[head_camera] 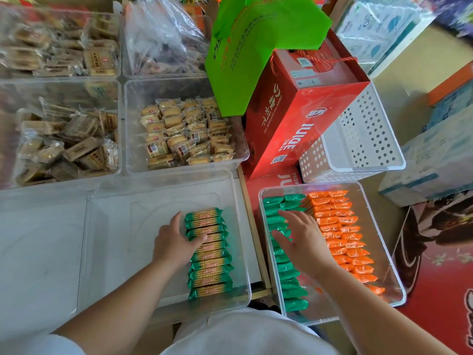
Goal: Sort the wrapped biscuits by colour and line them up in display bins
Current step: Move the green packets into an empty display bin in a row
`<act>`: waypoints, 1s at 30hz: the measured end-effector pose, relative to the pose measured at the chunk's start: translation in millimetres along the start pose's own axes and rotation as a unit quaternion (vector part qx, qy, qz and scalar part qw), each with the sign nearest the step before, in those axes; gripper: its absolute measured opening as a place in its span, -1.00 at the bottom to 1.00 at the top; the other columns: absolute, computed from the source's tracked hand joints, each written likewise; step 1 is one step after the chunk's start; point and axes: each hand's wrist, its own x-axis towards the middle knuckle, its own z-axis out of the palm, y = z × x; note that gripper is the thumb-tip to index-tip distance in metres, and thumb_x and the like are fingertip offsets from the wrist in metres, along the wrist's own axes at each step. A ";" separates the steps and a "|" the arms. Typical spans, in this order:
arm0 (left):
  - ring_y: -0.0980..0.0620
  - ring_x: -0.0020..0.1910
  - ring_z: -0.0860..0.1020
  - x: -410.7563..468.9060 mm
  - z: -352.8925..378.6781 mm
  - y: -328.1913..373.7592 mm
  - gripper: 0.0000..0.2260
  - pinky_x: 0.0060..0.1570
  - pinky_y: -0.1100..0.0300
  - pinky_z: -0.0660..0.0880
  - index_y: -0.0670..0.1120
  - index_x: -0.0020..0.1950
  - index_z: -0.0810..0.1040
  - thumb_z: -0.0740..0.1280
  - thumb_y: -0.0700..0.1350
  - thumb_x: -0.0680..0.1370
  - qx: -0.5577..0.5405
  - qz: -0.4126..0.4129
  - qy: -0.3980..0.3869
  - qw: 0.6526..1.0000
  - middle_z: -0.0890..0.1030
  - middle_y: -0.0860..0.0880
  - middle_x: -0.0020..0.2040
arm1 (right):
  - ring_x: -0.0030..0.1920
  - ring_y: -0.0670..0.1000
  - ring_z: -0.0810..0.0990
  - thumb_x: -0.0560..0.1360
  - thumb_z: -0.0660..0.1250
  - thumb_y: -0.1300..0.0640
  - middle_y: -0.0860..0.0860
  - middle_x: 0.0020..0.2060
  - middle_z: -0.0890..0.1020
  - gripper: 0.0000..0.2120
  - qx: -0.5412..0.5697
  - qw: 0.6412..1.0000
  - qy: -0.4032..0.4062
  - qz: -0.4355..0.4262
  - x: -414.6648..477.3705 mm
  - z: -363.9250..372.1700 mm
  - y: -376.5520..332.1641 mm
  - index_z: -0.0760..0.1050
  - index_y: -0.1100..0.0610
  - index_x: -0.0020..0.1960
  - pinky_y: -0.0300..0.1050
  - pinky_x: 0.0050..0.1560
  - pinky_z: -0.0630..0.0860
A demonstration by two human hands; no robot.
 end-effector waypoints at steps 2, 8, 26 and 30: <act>-0.21 0.37 0.45 -11.2 -5.8 5.9 -0.13 0.24 -0.12 0.51 0.11 0.59 0.16 0.44 0.37 0.40 0.042 -0.010 0.044 0.998 0.41 -0.12 0.44 | 0.38 0.13 0.45 0.54 0.42 -0.02 0.05 0.35 0.53 -0.47 -0.003 1.000 0.013 0.024 8.8 -3.4 21.4 0.45 0.13 0.45 0.10 0.41 0.38; -0.08 0.31 0.40 -58.8 2.1 51.0 -0.38 0.28 -0.04 0.41 0.00 0.44 0.42 0.47 0.21 0.46 0.120 0.171 0.183 0.961 0.49 -0.03 0.32 | 0.48 0.13 0.34 0.46 0.49 0.01 0.01 0.51 0.35 -0.29 -0.018 0.999 -0.036 0.031 48.0 -13.1 68.4 0.33 0.10 0.53 0.04 0.48 0.31; -0.10 0.55 -0.45 -125.2 115.0 96.8 0.15 0.47 0.00 -0.33 -0.05 0.54 -0.45 0.22 0.51 0.37 0.262 0.159 0.095 0.947 -0.60 -0.07 0.49 | 0.37 0.09 0.34 0.44 0.38 -0.28 -0.10 0.32 0.48 -0.40 -0.169 0.978 -0.029 -0.121 79.8 9.3 117.9 0.37 -0.08 0.39 0.15 0.25 0.28; -0.12 0.58 -0.33 -123.9 120.0 96.4 0.11 0.50 -0.05 -0.19 -0.03 0.58 -0.32 0.22 0.52 0.35 0.270 0.147 0.121 0.944 -0.50 -0.07 0.56 | 0.35 0.08 0.36 0.43 0.39 -0.26 -0.09 0.27 0.53 -0.45 -0.173 0.974 -0.031 -0.140 80.0 9.1 124.7 0.44 -0.06 0.34 0.15 0.24 0.24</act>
